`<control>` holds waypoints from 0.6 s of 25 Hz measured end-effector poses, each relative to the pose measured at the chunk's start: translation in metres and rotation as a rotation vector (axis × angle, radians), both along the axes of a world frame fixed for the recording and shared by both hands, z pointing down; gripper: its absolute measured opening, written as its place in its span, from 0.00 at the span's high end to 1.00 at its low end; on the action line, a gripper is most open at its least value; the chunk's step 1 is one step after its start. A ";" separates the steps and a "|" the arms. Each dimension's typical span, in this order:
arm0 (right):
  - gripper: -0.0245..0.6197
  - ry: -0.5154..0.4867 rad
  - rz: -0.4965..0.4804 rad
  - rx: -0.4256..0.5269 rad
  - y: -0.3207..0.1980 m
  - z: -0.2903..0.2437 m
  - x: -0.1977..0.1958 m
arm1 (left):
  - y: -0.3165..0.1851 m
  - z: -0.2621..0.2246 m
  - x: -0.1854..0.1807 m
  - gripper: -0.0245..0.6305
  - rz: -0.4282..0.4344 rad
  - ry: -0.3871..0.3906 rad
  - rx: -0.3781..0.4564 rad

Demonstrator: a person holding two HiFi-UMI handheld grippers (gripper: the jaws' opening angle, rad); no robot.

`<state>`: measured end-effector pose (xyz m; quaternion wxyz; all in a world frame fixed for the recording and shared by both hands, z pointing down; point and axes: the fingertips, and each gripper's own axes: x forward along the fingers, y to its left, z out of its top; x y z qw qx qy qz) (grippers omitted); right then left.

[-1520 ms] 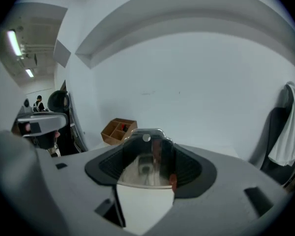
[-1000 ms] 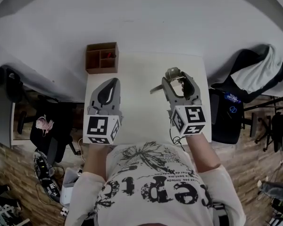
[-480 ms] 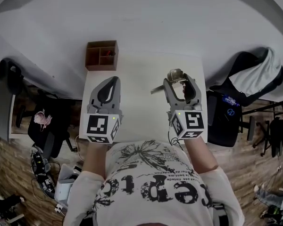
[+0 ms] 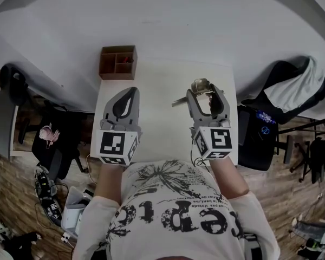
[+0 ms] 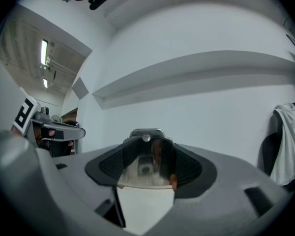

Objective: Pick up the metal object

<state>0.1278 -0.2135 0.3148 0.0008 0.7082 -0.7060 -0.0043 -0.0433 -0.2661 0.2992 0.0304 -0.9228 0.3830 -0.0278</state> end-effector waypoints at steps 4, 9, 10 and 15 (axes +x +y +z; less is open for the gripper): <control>0.53 0.013 -0.006 -0.004 -0.002 0.002 -0.001 | 0.003 0.001 0.002 0.94 0.011 -0.011 0.008; 0.53 0.024 -0.012 -0.018 -0.002 0.008 -0.003 | 0.004 0.002 0.003 0.94 0.015 -0.017 0.011; 0.53 0.026 -0.013 -0.021 -0.002 0.009 -0.004 | 0.005 0.002 0.004 0.94 0.017 -0.015 0.013; 0.53 0.029 -0.017 -0.029 -0.002 0.012 -0.007 | 0.007 0.001 0.004 0.94 0.032 -0.001 0.025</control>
